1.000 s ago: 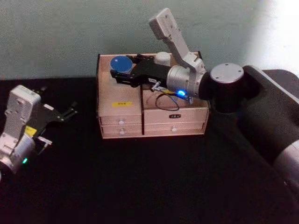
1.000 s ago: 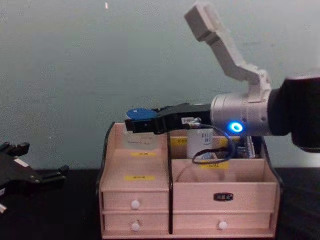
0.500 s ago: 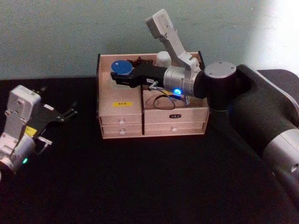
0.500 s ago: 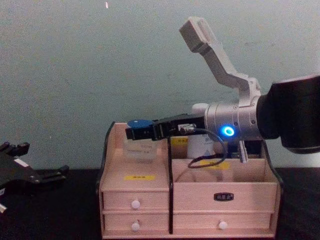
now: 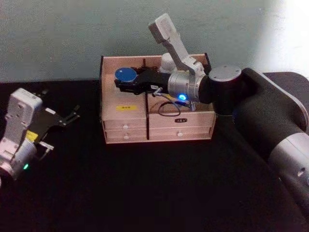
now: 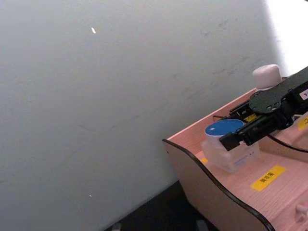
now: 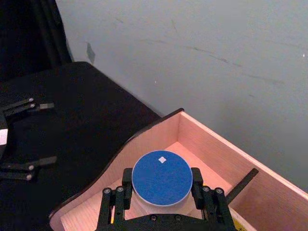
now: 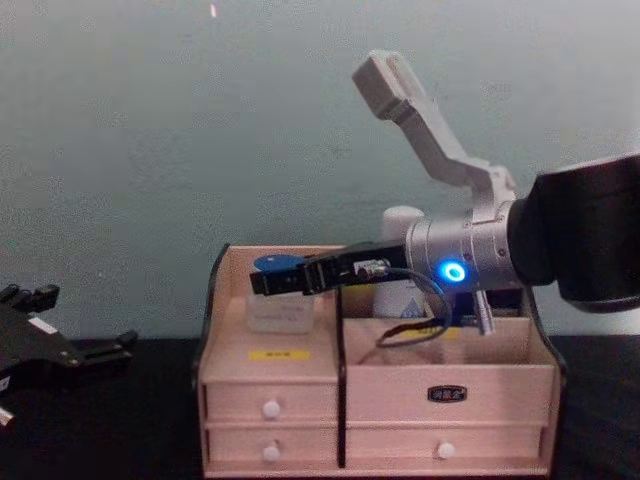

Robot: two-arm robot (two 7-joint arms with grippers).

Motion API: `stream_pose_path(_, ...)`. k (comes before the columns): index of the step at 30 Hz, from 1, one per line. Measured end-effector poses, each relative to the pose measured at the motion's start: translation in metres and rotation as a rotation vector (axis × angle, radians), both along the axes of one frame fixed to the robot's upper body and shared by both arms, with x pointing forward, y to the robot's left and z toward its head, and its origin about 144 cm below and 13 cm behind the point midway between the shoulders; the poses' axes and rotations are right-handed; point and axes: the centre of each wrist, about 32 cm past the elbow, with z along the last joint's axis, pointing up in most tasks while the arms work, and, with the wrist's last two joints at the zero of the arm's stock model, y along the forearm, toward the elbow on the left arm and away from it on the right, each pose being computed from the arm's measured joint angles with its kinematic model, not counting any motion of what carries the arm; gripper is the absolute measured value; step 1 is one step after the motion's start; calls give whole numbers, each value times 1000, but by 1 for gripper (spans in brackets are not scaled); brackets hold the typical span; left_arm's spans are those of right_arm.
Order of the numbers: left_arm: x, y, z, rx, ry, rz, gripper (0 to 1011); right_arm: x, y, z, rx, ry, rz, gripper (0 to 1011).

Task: Pick up the facial cleanser and watermelon frost from the table and place them into the tiered storage box.

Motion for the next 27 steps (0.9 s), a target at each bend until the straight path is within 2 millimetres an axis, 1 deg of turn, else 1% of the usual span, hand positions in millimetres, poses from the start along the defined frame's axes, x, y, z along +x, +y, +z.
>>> stream_pose_path(16, 0, 0, 0, 0, 0, 0, 1001, 0, 0, 0, -3, -1, 1, 721)
stream_pose_path(17, 0, 0, 0, 0, 0, 0, 1001, 0, 0, 0, -3, -1, 1, 752)
stream_pose_path(18, 0, 0, 0, 0, 0, 0, 1001, 0, 0, 0, -3, -1, 1, 752)
stream_pose_path(20, 0, 0, 0, 0, 0, 0, 1001, 0, 0, 0, -3, -1, 1, 846)
stream_pose_path(21, 0, 0, 0, 0, 0, 0, 1001, 0, 0, 0, -3, -2, 1, 846)
stream_pose_path(23, 0, 0, 0, 0, 0, 0, 1001, 0, 0, 0, -3, -2, 1, 913)
stream_pose_path(24, 0, 0, 0, 0, 0, 0, 1001, 0, 0, 0, -3, -2, 1, 924)
stream_pose_path(25, 0, 0, 0, 0, 0, 0, 1001, 0, 0, 0, -3, -2, 1, 960)
stream_pose_path(26, 0, 0, 0, 0, 0, 0, 1001, 0, 0, 0, -3, -2, 1, 968)
stream_pose_path(27, 0, 0, 0, 0, 0, 0, 1001, 0, 0, 0, -3, -2, 1, 1000)
